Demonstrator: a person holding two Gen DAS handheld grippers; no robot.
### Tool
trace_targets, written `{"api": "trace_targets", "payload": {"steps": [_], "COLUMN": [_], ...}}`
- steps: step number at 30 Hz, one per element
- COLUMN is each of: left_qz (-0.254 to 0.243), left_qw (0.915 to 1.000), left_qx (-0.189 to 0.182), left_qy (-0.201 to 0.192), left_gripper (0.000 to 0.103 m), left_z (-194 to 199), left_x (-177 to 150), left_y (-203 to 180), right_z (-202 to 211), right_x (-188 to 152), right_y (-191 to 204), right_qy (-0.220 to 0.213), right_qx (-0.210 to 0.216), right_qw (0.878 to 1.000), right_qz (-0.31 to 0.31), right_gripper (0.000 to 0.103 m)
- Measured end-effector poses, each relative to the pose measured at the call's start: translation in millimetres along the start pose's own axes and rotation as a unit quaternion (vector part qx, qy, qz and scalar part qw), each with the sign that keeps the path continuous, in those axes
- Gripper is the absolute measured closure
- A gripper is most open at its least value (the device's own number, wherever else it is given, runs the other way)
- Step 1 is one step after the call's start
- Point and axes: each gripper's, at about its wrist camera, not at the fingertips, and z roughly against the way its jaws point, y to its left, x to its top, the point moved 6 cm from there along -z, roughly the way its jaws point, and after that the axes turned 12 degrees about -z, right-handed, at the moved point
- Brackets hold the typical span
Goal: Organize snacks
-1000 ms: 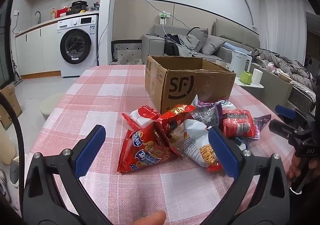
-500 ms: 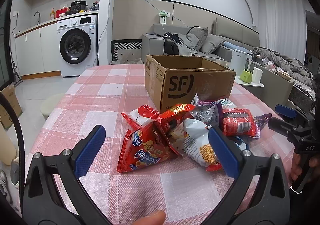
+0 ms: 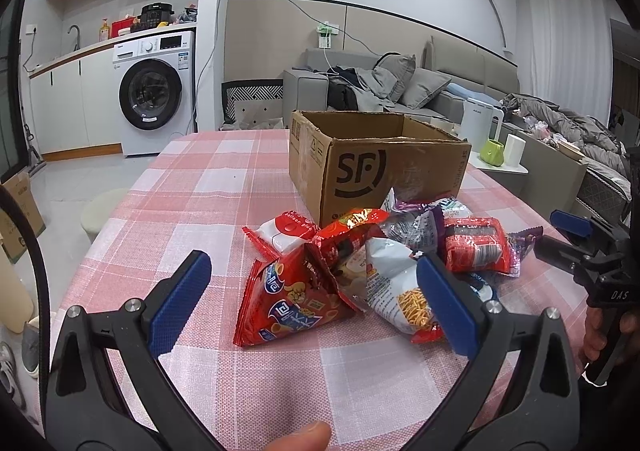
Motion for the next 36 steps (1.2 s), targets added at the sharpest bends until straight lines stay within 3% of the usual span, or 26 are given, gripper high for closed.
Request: {"api": "trace_targets", "payload": {"steps": [36], "left_qz": [0.009], "left_qw": [0.9999], "left_qx": [-0.002], "left_qy": [0.014], "left_gripper": [0.001], "left_z": [-4.5], "left_x": [-3.0], "left_y": [8.1], "right_z": [-18.4], "right_x": [-9.7], "right_y": [-4.7], "right_qy": [0.057], "right_qx": [-0.019], "right_qw": [0.998], "right_qz": [-0.004], "right_gripper": [0.0]}}
